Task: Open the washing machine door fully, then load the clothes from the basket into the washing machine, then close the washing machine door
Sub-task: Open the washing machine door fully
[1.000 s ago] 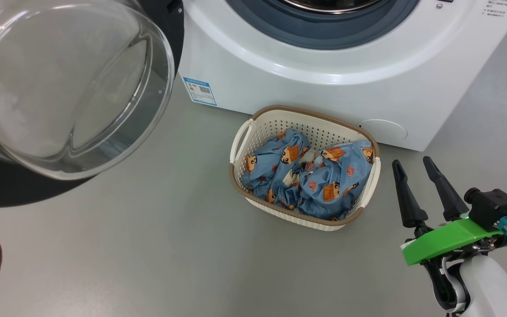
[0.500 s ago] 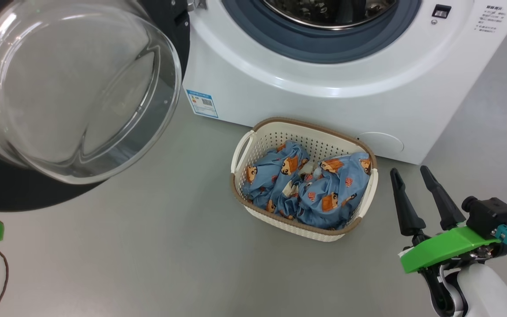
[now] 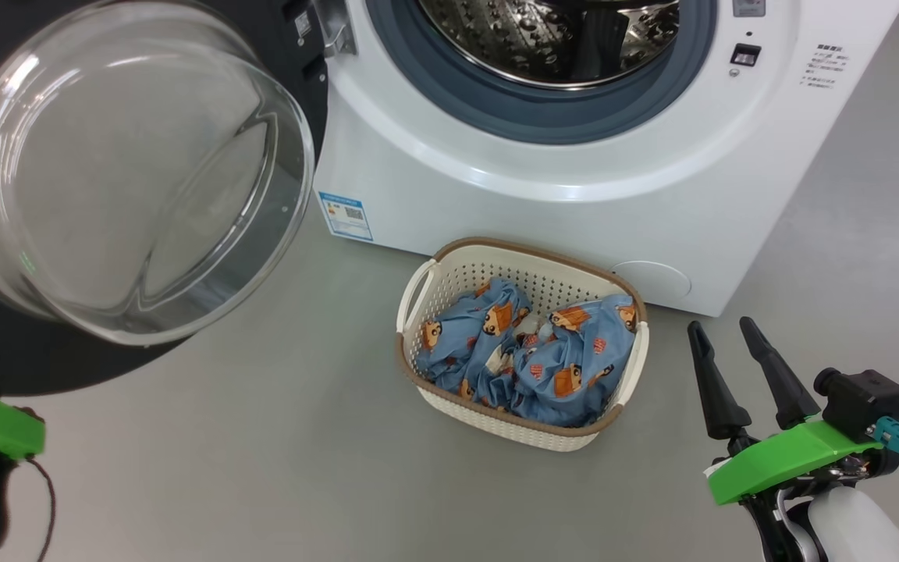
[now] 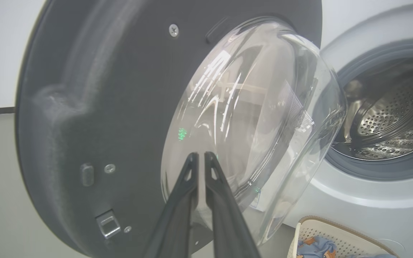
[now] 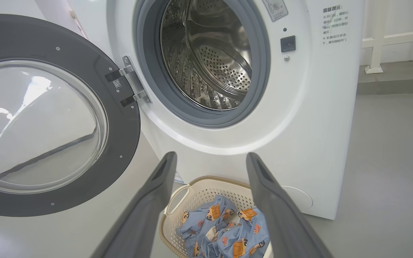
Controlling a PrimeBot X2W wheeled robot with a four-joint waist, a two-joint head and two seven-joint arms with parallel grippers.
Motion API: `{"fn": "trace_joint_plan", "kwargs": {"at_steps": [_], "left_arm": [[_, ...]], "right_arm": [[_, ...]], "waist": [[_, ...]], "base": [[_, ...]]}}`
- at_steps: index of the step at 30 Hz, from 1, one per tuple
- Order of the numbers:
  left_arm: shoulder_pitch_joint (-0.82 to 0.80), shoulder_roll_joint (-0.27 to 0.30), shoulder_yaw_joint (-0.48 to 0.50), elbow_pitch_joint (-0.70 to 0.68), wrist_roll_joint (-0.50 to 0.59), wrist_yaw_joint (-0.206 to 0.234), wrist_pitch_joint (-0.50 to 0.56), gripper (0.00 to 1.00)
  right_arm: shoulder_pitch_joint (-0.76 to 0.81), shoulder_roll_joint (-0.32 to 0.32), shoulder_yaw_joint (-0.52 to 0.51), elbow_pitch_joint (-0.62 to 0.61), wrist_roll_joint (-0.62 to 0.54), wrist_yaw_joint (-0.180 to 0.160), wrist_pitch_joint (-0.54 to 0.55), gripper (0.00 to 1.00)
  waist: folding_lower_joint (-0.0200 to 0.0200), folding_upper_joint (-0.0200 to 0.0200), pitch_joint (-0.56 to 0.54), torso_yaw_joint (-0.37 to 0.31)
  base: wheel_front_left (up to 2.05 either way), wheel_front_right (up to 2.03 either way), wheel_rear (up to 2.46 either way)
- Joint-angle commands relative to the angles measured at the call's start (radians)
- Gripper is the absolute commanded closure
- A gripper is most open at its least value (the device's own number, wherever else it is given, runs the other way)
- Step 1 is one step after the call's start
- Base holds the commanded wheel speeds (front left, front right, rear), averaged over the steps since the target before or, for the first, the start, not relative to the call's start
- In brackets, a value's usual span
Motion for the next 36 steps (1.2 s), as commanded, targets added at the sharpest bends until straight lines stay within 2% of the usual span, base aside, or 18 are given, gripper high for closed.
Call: {"fn": "trace_joint_plan", "kwargs": {"at_steps": [1,2,3,4,10,22,36], "left_arm": [[0.004,0.042,0.046,-0.044,0.008,0.002,-0.007,1.0],[0.016,0.037,0.052,-0.064,0.011,0.002,-0.007,0.8],[0.028,0.032,0.055,-0.085,0.016,0.002,-0.007,0.36],[0.042,0.025,0.058,-0.106,0.021,0.004,-0.007,0.02],[0.121,-0.01,0.089,-0.245,0.037,0.023,-0.007,0.0],[0.243,-0.063,0.07,-0.438,0.047,0.065,-0.005,0.0],[0.322,-0.108,0.041,-0.517,0.053,0.1,-0.004,0.0]], "right_arm": [[0.005,-0.011,0.028,-0.024,0.005,0.008,-0.012,0.0],[0.008,-0.013,0.031,-0.023,0.005,0.008,-0.012,0.0],[0.012,-0.014,0.033,-0.024,0.004,0.008,-0.012,0.0],[0.014,-0.016,0.035,-0.026,0.003,0.008,-0.012,0.0],[0.026,-0.021,0.039,-0.042,0.007,0.008,-0.012,0.0],[0.041,-0.043,0.049,-0.058,0.007,0.008,-0.012,0.0],[0.05,-0.067,0.044,-0.07,0.006,0.008,-0.012,0.0]], "waist": [[0.0001,0.0,-0.013,-0.012],[0.0001,0.0,-0.019,-0.017],[0.0001,0.0,-0.024,-0.022],[0.0001,0.0,-0.028,-0.027],[0.0001,0.0,-0.051,-0.063],[0.0001,0.0,-0.082,-0.152],[0.0001,0.0,-0.114,-0.259]], "base": [[0.0,0.0,0.0],[0.0,0.0,0.0],[0.0,0.0,0.0],[0.0,0.0,0.0],[0.0,0.0,0.0],[0.0,0.0,0.0],[0.0,0.0,0.0]]}}
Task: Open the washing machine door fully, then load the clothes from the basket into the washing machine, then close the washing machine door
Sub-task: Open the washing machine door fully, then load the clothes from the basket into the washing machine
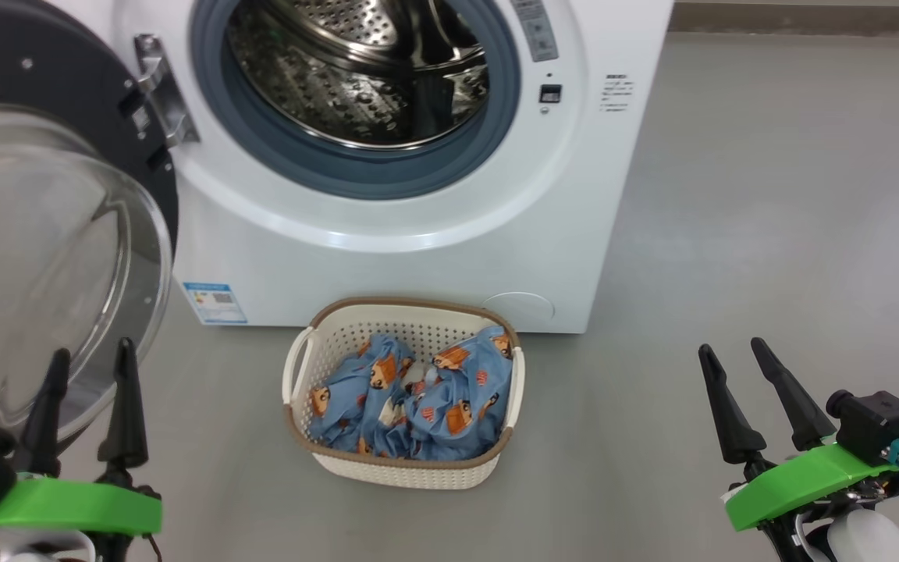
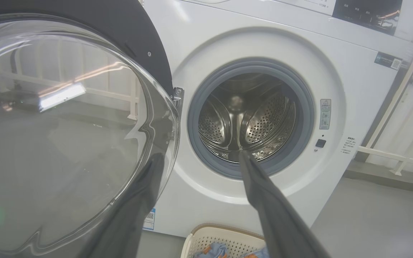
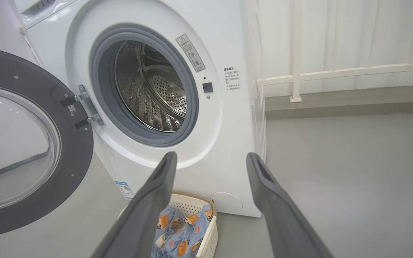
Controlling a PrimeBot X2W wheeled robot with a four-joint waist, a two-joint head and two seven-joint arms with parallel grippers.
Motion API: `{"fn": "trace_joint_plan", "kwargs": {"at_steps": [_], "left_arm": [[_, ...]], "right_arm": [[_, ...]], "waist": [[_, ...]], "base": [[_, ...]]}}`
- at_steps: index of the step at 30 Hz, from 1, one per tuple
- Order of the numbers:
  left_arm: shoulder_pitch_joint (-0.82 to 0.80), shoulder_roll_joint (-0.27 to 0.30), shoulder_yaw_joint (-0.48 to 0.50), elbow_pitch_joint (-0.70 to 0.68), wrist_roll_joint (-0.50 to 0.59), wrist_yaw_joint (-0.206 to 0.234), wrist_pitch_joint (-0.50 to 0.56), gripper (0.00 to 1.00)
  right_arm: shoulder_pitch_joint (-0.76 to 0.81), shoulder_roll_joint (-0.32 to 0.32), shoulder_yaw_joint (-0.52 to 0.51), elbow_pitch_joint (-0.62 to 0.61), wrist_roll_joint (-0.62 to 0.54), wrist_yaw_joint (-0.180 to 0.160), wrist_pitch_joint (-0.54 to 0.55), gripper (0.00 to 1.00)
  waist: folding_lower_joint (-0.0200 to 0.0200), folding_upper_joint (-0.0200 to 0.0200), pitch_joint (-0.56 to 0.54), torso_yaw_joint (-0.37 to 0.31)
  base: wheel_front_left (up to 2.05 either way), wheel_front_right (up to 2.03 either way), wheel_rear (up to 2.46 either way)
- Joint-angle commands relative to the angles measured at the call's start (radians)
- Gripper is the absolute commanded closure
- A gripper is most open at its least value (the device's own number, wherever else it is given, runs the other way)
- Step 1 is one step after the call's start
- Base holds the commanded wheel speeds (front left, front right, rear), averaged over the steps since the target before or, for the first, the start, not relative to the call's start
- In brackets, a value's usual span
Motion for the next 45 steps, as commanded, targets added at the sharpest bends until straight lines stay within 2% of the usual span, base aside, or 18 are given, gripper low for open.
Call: {"fn": "trace_joint_plan", "kwargs": {"at_steps": [1,13,22,45], "left_arm": [[-0.007,0.025,0.035,-0.03,0.013,0.011,-0.004,0.0],[0.067,-0.001,0.039,-0.054,0.049,0.035,-0.006,0.0],[0.097,-0.017,0.034,-0.052,0.102,0.051,-0.006,0.0],[0.102,-0.039,0.04,-0.018,0.143,0.038,-0.007,0.0]], "right_arm": [[-0.003,-0.015,0.022,-0.026,0.0,0.008,-0.012,0.0],[-0.006,-0.053,0.025,-0.035,0.002,0.008,-0.012,0.0],[-0.01,-0.065,0.037,-0.048,0.003,0.008,-0.012,0.0],[-0.005,-0.065,0.01,-0.057,-0.011,0.008,-0.012,0.0]], "waist": [[0.0,0.0,-0.016,-0.025],[0.0,0.0,-0.037,-0.122],[0.0,0.0,-0.038,-0.167],[0.0,0.0,-0.026,-0.166]], "base": [[0.0,0.0,0.0],[0.0,0.0,0.0],[0.0,0.0,0.0],[0.0,0.0,0.0]]}}
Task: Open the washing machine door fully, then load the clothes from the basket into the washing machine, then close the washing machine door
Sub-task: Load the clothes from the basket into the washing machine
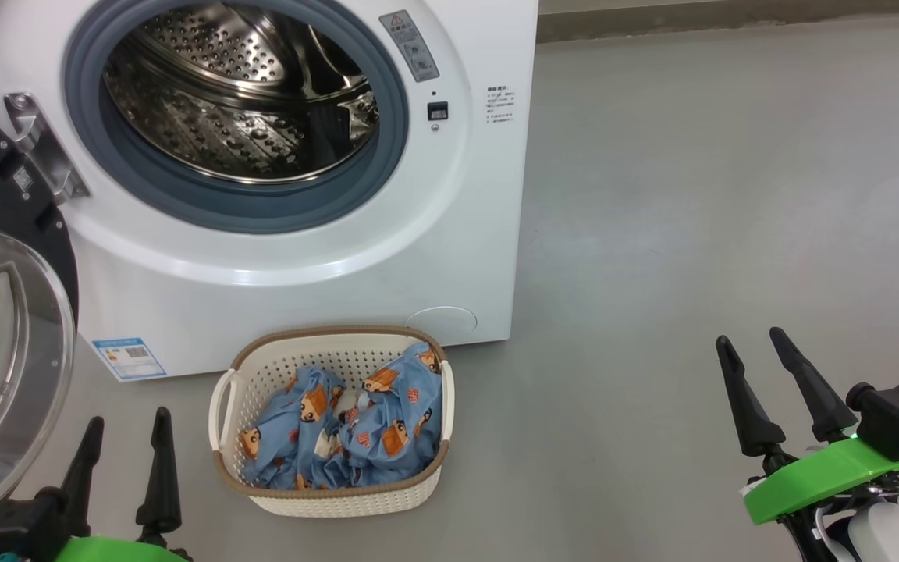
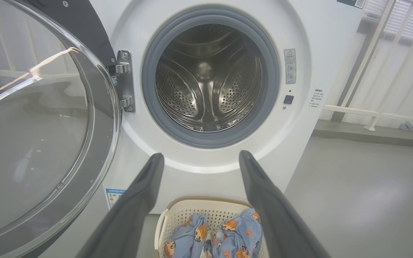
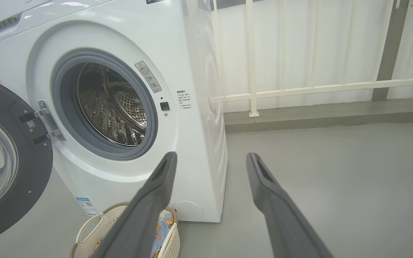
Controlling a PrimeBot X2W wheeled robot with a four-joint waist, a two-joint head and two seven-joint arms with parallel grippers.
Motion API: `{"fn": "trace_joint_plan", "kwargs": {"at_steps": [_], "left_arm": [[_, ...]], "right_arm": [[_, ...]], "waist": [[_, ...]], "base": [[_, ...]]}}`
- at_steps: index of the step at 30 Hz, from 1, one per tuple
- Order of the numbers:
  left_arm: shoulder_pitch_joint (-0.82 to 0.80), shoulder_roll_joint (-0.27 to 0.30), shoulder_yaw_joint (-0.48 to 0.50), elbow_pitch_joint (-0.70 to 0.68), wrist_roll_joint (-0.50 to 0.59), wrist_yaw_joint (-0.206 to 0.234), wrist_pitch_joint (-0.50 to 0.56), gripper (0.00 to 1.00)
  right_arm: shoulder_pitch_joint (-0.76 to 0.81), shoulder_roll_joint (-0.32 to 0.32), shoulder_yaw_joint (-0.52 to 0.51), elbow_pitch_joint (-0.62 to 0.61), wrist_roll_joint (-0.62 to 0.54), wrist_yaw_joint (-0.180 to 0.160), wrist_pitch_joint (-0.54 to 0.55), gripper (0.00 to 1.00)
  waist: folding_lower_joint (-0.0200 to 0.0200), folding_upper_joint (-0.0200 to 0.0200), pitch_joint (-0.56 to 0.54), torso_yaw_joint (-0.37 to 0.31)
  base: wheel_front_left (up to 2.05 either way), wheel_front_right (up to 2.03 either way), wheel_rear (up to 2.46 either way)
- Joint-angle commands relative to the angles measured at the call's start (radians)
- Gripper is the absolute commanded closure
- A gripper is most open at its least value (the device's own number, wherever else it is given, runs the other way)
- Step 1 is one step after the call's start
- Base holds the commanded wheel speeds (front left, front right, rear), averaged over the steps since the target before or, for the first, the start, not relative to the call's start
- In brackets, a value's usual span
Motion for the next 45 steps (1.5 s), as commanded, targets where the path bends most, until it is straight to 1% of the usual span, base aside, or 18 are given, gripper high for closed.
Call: {"fn": "trace_joint_plan", "kwargs": {"at_steps": [1,18,33,45], "left_arm": [[-0.02,0.017,0.043,-0.017,0.008,-0.004,-0.006,0.0],[-0.029,0.01,0.063,-0.008,0.033,-0.023,-0.006,0.0],[-0.027,0.001,0.074,-0.014,0.05,-0.026,-0.006,0.0],[-0.026,-0.009,0.083,-0.027,0.055,-0.042,-0.006,0.0]], "right_arm": [[-0.011,-0.016,0.012,-0.027,-0.01,0.008,-0.012,0.0],[-0.015,-0.006,0.01,-0.026,-0.011,0.008,-0.012,0.0],[-0.015,-0.004,0.009,-0.022,-0.01,0.008,-0.012,0.0],[-0.011,-0.005,0.005,-0.023,-0.008,0.008,-0.012,0.0]], "waist": [[0.0,0.0,0.002,0.003],[0.0,0.0,0.008,0.014],[0.0,0.0,0.005,0.016],[0.0,0.0,0.004,0.024]], "base": [[0.0,0.0,0.0],[0.0,0.0,0.0],[0.0,0.0,0.0],[0.03,-0.03,0.0]]}}
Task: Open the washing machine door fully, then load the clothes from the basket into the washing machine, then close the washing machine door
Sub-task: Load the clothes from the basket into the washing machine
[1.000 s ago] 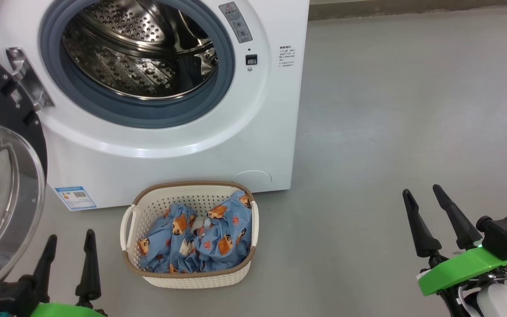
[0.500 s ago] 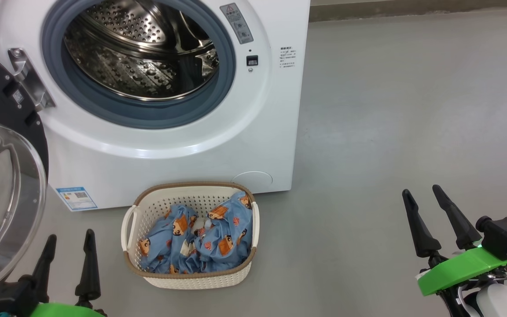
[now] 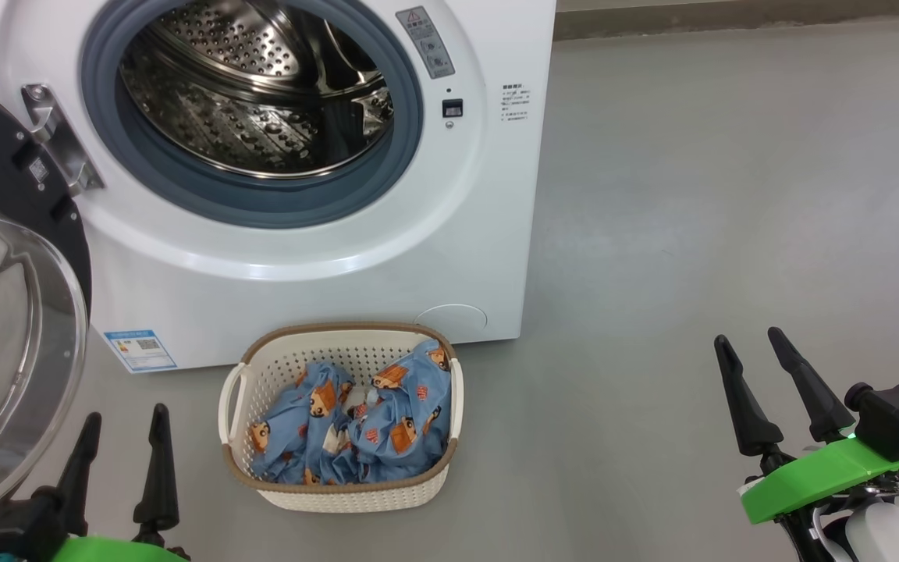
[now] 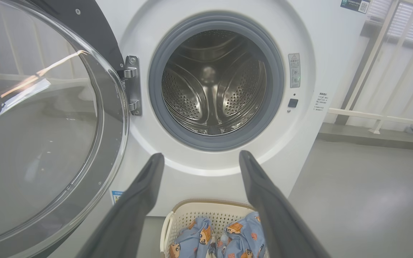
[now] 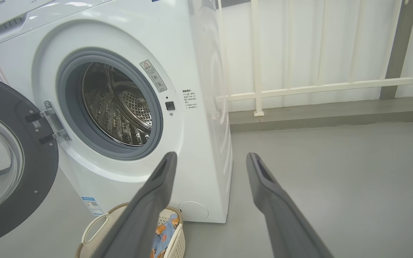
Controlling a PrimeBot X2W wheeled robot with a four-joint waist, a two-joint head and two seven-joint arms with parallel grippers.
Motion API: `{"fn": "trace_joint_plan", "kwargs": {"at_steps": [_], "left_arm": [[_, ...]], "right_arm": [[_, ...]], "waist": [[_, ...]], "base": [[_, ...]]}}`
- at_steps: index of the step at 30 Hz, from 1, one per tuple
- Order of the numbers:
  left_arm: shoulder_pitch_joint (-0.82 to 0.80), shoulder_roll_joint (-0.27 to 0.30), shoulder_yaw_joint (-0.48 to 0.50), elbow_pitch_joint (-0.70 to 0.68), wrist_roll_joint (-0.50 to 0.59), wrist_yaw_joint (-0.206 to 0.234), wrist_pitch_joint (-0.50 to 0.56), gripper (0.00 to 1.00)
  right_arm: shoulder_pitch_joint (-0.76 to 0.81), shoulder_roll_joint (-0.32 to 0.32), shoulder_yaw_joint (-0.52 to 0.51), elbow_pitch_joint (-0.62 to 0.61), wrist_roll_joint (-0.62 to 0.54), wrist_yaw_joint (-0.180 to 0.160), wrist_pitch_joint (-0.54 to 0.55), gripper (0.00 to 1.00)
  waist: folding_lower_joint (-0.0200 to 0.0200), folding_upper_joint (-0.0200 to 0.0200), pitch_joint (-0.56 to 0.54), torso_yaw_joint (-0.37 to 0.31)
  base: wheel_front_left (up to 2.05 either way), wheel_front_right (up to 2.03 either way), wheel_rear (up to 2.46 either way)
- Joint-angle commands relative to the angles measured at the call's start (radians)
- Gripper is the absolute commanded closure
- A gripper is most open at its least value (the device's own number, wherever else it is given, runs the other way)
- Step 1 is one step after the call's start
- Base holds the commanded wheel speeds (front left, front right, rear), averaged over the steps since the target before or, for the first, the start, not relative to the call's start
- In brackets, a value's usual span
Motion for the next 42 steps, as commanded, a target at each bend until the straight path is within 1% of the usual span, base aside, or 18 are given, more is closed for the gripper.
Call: {"fn": "trace_joint_plan", "kwargs": {"at_steps": [1,9,19,24,30,42], "left_arm": [[-0.025,0.017,0.038,-0.03,0.013,-0.004,-0.006,0.0],[-0.022,0.014,0.044,-0.036,0.014,-0.013,-0.006,0.0],[-0.02,0.013,0.054,-0.041,0.022,-0.014,-0.006,0.0],[-0.018,0.012,0.055,-0.042,0.025,-0.016,-0.006,0.0],[-0.02,0.013,0.056,-0.04,0.027,-0.019,-0.006,0.0],[-0.02,0.01,0.058,-0.036,0.037,-0.021,-0.006,0.0]], "right_arm": [[-0.01,-0.014,0.01,-0.023,-0.008,0.008,-0.012,0.0],[-0.007,-0.012,0.01,-0.025,-0.009,0.008,-0.012,0.0],[-0.007,-0.009,0.01,-0.025,-0.009,0.008,-0.012,0.0],[-0.007,-0.008,0.01,-0.026,-0.01,0.008,-0.012,0.0],[-0.008,-0.008,0.01,-0.028,-0.012,0.008,-0.012,0.0],[-0.012,-0.013,0.013,-0.029,-0.018,0.008,-0.012,0.0]], "waist": [[0.0,0.0,0.001,0.002],[0.0,0.0,0.003,0.008],[0.0,0.0,0.005,0.01],[0.0,0.0,0.007,0.011],[0.0,0.0,0.013,0.012],[0.0,0.0,0.012,0.012]], "base": [[0.41,-0.41,0.0],[1.02,-1.02,0.0],[1.96,-1.96,0.0],[1.4,-1.4,0.0],[0.53,-0.53,0.0],[0.02,-0.02,0.0]]}}
